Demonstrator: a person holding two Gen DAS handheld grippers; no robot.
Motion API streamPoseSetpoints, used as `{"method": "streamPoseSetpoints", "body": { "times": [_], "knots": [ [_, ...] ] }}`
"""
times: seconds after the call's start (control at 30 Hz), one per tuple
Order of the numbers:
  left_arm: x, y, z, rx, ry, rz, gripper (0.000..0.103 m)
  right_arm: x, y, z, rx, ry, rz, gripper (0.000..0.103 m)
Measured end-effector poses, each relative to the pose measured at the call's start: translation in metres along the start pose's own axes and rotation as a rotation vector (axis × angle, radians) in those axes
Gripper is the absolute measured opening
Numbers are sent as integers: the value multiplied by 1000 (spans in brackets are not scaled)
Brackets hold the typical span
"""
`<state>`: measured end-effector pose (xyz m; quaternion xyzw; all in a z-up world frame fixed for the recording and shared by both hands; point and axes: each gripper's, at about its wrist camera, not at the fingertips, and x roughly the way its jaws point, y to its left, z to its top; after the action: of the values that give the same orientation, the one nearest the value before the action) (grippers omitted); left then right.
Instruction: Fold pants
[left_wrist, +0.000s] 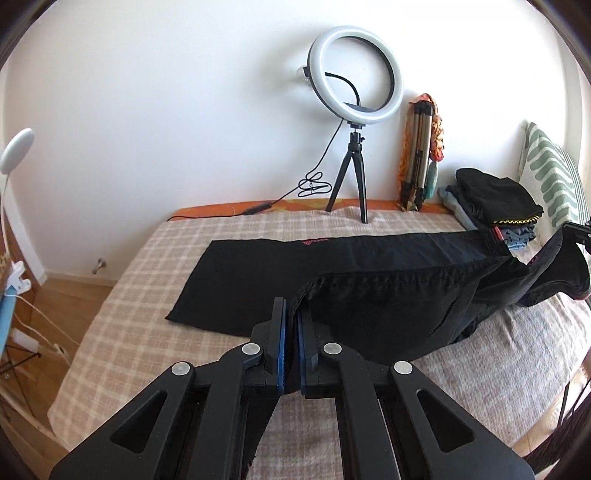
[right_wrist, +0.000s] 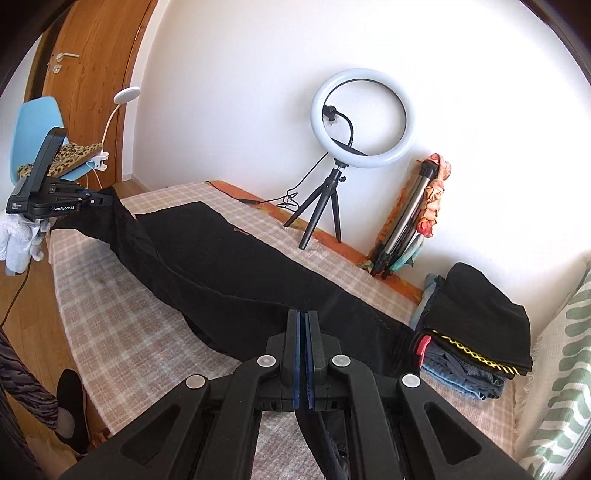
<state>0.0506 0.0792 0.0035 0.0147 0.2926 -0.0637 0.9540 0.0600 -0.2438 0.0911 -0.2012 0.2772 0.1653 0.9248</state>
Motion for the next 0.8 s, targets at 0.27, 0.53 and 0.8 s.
{"method": "streamPoseSetpoints", "body": {
  "times": [0.27,0.53,0.8],
  "knots": [
    [58,2,42,-32,-15,78,3,75,-30,35,-29,40,-82,0],
    [130,-3,63,43,56,143,3,169,-54,41,-44,162,-100,0],
    [191,-11,69,157,126,193,12,242,-67,26,-53,282,-120,0]
  ]
}}
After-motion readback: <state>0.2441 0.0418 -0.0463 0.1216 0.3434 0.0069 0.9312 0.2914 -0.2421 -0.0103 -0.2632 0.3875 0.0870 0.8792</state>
